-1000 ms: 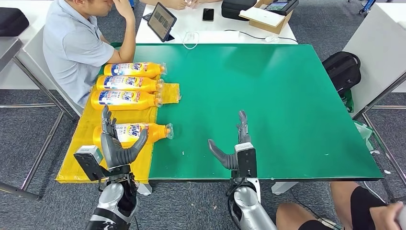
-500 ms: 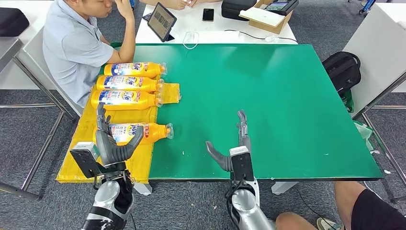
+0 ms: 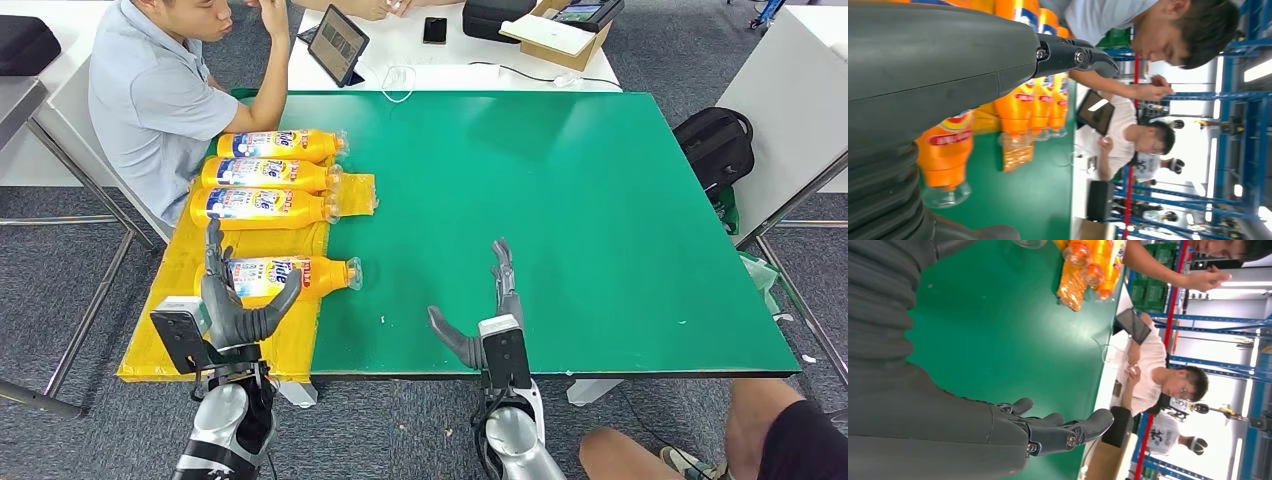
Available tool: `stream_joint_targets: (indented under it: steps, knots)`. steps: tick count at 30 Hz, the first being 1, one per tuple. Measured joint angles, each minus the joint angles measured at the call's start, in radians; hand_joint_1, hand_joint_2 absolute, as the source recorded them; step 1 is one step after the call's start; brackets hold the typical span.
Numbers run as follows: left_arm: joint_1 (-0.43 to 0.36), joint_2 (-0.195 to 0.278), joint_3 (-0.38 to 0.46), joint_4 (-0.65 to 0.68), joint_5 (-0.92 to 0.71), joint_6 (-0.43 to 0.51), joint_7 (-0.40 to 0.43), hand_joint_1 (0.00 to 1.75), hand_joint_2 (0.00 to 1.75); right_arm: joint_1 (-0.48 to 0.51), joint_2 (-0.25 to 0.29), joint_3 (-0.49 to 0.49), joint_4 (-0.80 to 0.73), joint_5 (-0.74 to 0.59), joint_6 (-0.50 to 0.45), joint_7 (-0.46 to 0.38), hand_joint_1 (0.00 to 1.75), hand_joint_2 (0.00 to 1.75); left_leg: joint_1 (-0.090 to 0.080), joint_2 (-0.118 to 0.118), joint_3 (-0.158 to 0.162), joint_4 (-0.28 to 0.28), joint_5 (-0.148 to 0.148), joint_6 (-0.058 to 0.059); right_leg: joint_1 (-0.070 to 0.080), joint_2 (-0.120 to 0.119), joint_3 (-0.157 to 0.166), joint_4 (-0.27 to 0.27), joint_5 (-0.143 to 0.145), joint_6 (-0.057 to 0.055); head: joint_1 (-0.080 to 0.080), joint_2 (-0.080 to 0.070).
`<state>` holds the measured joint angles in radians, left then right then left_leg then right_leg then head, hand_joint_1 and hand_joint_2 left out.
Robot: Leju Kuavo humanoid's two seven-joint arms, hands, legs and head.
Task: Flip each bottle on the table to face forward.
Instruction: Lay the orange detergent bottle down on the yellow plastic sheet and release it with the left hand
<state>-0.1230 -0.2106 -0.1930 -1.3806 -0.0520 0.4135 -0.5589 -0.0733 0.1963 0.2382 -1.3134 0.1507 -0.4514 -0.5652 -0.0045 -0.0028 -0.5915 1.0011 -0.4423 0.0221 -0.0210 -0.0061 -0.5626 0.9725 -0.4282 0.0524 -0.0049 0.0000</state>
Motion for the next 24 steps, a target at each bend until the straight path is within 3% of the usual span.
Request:
stream_joint_targets:
  steps: [24]
  knots:
    - [0.022,-0.006,0.005,-0.017,-0.02,0.005,-0.07,0.0,1.75,0.12,-0.006,-0.081,-0.081,0.029,-0.024,-0.007,0.0,1.75,0.0,0.0,0.0,0.0,0.0,0.0,0.0,0.0,0.0,0.0,0.0,0.0,0.0,0.0]
